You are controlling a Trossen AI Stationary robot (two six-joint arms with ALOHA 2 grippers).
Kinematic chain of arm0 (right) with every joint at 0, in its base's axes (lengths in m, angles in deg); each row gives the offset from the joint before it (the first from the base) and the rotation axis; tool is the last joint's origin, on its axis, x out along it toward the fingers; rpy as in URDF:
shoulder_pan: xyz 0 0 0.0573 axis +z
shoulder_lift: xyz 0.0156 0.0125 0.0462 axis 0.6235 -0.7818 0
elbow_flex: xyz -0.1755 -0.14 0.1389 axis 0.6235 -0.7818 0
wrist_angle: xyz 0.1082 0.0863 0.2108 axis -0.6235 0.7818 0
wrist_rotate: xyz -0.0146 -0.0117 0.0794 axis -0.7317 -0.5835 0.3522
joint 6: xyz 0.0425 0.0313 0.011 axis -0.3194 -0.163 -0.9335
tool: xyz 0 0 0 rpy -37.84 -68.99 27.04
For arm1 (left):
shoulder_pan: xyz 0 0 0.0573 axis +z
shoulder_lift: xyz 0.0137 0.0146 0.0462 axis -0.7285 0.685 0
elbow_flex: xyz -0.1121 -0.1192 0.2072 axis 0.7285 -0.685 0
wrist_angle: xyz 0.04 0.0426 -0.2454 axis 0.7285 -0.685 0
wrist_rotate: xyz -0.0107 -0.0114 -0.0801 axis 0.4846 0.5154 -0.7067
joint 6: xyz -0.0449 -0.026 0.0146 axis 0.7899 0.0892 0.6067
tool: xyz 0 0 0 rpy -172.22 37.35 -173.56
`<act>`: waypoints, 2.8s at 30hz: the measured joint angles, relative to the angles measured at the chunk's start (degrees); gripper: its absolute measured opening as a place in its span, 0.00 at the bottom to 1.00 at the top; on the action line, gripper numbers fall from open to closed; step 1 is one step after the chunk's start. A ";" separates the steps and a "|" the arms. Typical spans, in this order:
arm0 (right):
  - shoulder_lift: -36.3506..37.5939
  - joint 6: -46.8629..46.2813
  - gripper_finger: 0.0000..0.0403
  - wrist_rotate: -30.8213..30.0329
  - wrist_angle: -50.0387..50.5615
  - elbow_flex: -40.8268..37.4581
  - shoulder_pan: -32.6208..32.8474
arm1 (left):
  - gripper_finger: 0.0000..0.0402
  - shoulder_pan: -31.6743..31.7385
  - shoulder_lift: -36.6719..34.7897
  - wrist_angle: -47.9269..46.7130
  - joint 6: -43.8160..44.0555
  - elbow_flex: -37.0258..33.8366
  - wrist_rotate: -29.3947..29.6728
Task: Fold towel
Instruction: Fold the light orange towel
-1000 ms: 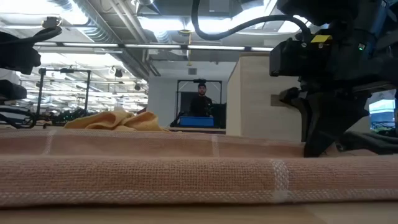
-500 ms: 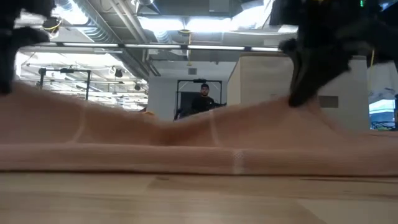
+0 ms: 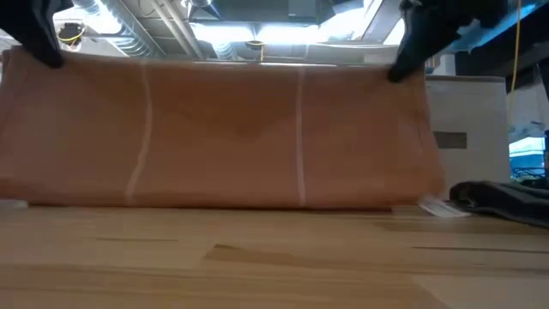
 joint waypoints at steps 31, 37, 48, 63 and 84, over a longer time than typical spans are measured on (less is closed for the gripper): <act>0.13 -10.89 0.00 23.74 -16.90 7.94 16.63 | 0.00 -16.05 1.10 39.99 -4.22 4.53 -4.63; 0.02 -11.29 0.00 21.22 -20.49 -6.41 11.30 | 0.00 -14.84 1.10 27.14 4.53 -3.99 1.16; 0.02 -10.12 0.00 16.16 -36.22 -28.34 0.80 | 0.00 -10.52 1.20 25.20 16.83 -26.95 1.61; 0.02 -3.62 0.08 18.26 -34.78 -27.22 -0.46 | 0.10 -8.89 1.10 28.18 -4.04 -26.95 -8.52; -1.92 -2.02 0.52 27.13 -52.19 -17.59 2.11 | 0.40 -5.44 1.62 55.80 -7.25 -19.72 -2.71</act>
